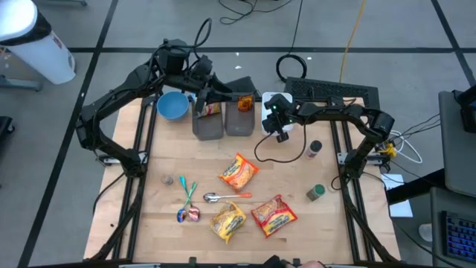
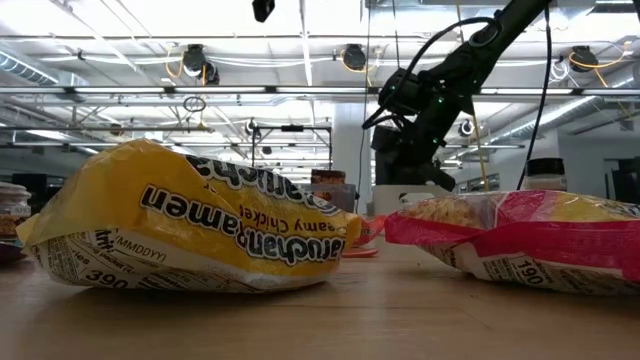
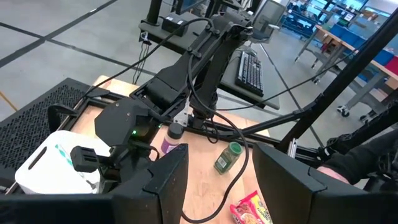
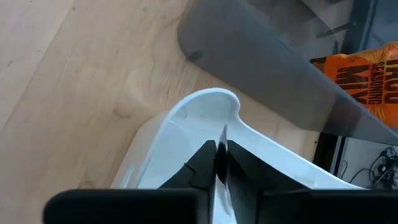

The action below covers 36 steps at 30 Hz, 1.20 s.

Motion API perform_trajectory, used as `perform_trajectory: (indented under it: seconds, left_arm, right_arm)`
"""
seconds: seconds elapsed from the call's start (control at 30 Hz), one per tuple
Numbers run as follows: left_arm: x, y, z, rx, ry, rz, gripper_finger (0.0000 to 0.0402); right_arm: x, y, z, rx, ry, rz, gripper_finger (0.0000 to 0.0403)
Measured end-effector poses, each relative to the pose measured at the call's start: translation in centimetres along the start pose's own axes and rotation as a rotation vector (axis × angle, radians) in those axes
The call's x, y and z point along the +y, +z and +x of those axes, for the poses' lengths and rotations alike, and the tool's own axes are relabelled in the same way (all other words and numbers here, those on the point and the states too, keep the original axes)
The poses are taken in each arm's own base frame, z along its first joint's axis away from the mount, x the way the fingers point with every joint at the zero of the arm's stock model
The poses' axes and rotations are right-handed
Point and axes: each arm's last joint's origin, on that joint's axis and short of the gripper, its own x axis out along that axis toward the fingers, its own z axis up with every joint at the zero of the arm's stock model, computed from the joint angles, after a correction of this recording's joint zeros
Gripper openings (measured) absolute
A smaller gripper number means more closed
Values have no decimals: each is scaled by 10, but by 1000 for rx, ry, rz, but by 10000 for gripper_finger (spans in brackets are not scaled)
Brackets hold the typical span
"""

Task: Pick & Place Food Item
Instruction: Put the white blue spoon into the white bin, then put the violet seasoning bottle into the right black bin

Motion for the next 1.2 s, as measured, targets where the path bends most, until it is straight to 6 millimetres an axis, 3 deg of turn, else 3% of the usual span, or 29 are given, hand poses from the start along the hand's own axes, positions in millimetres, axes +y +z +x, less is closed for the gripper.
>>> perform_trajectory:
  seconds: [0.37, 0.53, 0.67, 0.9, 1.2]
  left_arm:
    - [0, 0, 0, 0, -1, -1, 186]
    - [0, 0, 0, 0, -1, -1, 186]
    - [0, 0, 0, 1, -1, -1, 186]
    - [0, 0, 0, 1, -2, -2, 186]
    - [0, 0, 0, -1, -2, 0, 186]
  right_arm:
    - [-1, 0, 0, 5, -16, 26, 91]
    - [-10, 4, -5, 20, -139, 49, 117]
    - [-19, 9, -21, -2, -236, 50, 122]
    - [-28, 21, -76, -131, -362, 242, 116]
    - [-32, 34, -185, -560, -586, 654, 116]
